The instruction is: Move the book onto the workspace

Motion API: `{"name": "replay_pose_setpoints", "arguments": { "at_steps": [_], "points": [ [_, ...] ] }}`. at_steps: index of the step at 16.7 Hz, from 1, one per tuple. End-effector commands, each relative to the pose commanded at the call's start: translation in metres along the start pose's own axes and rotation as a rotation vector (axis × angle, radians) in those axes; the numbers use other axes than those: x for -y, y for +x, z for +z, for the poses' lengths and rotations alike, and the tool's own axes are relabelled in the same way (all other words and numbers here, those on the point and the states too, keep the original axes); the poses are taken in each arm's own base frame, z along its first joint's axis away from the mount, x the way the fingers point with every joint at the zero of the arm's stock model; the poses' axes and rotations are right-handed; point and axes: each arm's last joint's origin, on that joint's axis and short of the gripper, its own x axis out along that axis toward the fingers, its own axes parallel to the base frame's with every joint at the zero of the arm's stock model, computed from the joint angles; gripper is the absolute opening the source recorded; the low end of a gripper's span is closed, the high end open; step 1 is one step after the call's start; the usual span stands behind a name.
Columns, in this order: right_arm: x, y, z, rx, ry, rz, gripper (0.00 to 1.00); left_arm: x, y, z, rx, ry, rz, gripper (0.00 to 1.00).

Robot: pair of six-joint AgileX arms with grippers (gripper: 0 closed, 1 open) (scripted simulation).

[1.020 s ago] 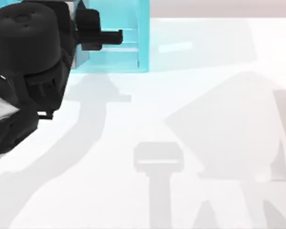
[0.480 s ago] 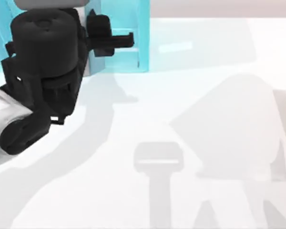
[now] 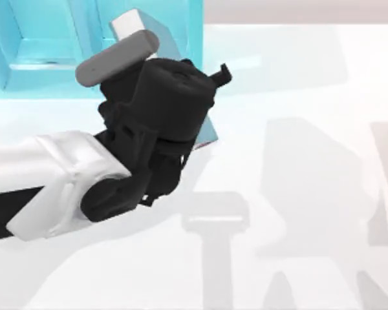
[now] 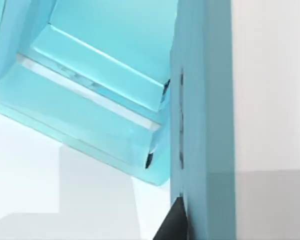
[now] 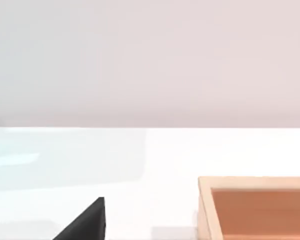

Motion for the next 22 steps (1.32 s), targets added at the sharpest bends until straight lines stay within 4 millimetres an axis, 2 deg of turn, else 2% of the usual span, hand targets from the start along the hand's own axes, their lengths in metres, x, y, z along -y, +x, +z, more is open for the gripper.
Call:
{"name": "replay_pose_setpoints", "arguments": {
  "at_steps": [5, 13, 18, 22],
  "points": [
    [0.0, 0.0, 0.0, 0.0, 0.0, 0.0, 1.0, 0.024, -0.011, -0.058, -0.015, -0.329, 0.093, 0.0],
    [0.0, 0.0, 0.0, 0.0, 0.0, 0.0, 1.0, 0.055, -0.05, -0.142, 0.1, -0.821, 0.085, 0.0],
    [0.0, 0.0, 0.0, 0.0, 0.0, 0.0, 1.0, 0.062, -0.069, -0.176, 0.154, -1.018, 0.016, 0.0],
    [0.0, 0.0, 0.0, 0.0, 0.0, 0.0, 1.0, 0.064, -0.073, -0.184, 0.168, -1.07, -0.009, 0.0]
  ]
}}
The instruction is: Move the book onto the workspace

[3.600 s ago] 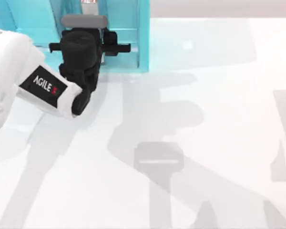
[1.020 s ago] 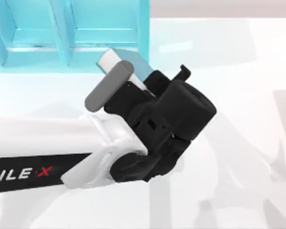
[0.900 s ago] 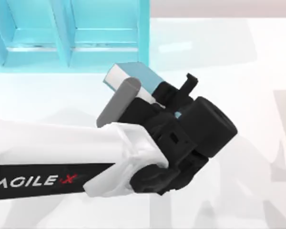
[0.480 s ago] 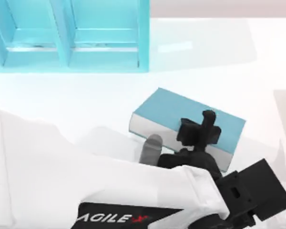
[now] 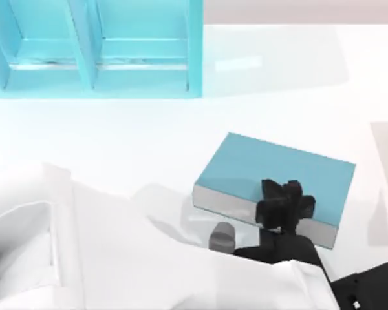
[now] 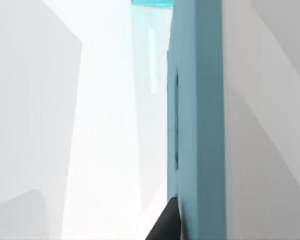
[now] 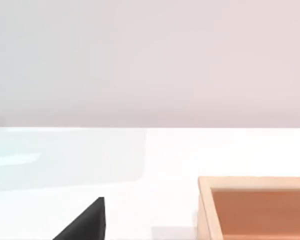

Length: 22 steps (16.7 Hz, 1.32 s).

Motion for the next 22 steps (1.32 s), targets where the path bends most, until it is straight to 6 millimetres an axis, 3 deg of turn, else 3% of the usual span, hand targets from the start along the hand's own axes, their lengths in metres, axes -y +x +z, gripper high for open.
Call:
{"name": "replay_pose_setpoints", "arguments": {
  "at_steps": [14, 19, 22],
  "points": [
    [0.0, 0.0, 0.0, 0.0, 0.0, 0.0, 1.0, -0.002, -0.003, 0.002, 0.004, 0.005, 0.004, 0.0],
    [0.0, 0.0, 0.0, 0.0, 0.0, 0.0, 1.0, -0.026, 0.004, 0.001, 0.005, 0.01, 0.004, 0.0],
    [0.0, 0.0, 0.0, 0.0, 0.0, 0.0, 1.0, -0.03, 0.005, 0.001, 0.003, 0.004, 0.004, 0.0]
  ]
}}
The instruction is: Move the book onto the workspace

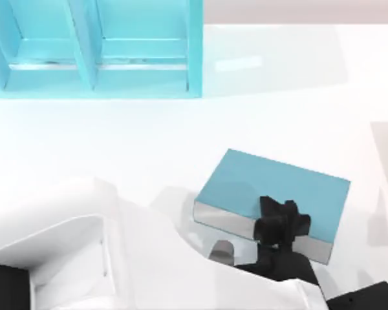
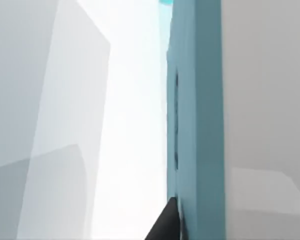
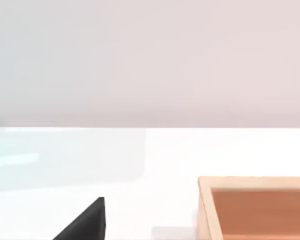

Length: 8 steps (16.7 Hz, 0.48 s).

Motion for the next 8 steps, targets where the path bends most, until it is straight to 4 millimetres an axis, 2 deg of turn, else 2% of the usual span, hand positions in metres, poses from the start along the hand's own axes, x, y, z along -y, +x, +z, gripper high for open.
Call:
{"name": "replay_pose_setpoints", "arguments": {
  "at_steps": [2, 8],
  "points": [
    [0.0, 0.0, 0.0, 0.0, 0.0, 0.0, 1.0, 0.0, 0.0, 0.0, 0.0, 0.0, 0.0, 0.0],
    [0.0, 0.0, 0.0, 0.0, 0.0, 0.0, 1.0, 0.0, 0.0, 0.0, 0.0, 0.0, 0.0, 0.45]
  ]
}}
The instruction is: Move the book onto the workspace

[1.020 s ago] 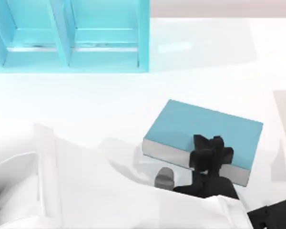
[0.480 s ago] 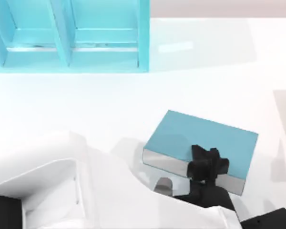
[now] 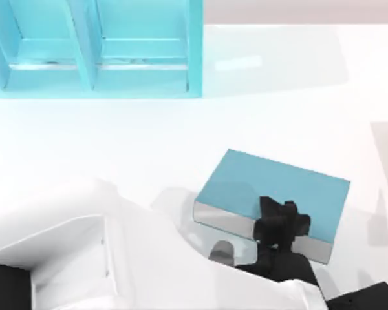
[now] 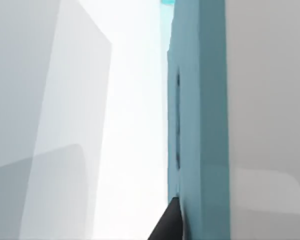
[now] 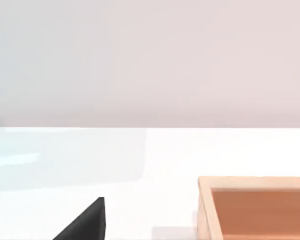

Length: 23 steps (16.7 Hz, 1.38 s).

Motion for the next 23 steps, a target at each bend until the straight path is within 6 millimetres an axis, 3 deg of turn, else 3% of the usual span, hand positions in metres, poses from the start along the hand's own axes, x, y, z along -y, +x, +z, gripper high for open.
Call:
{"name": "replay_pose_setpoints", "arguments": {
  "at_steps": [7, 18, 23],
  "points": [
    [0.0, 0.0, 0.0, 0.0, 0.0, 0.0, 1.0, 0.0, 0.0, 0.0, 0.0, 0.0, 0.0, 0.98],
    [0.0, 0.0, 0.0, 0.0, 0.0, 0.0, 1.0, -0.002, -0.002, 0.0, -0.003, 0.004, 0.002, 1.0],
    [0.0, 0.0, 0.0, 0.0, 0.0, 0.0, 1.0, -0.022, -0.028, -0.004, -0.024, 0.014, 0.022, 1.0]
  ]
}}
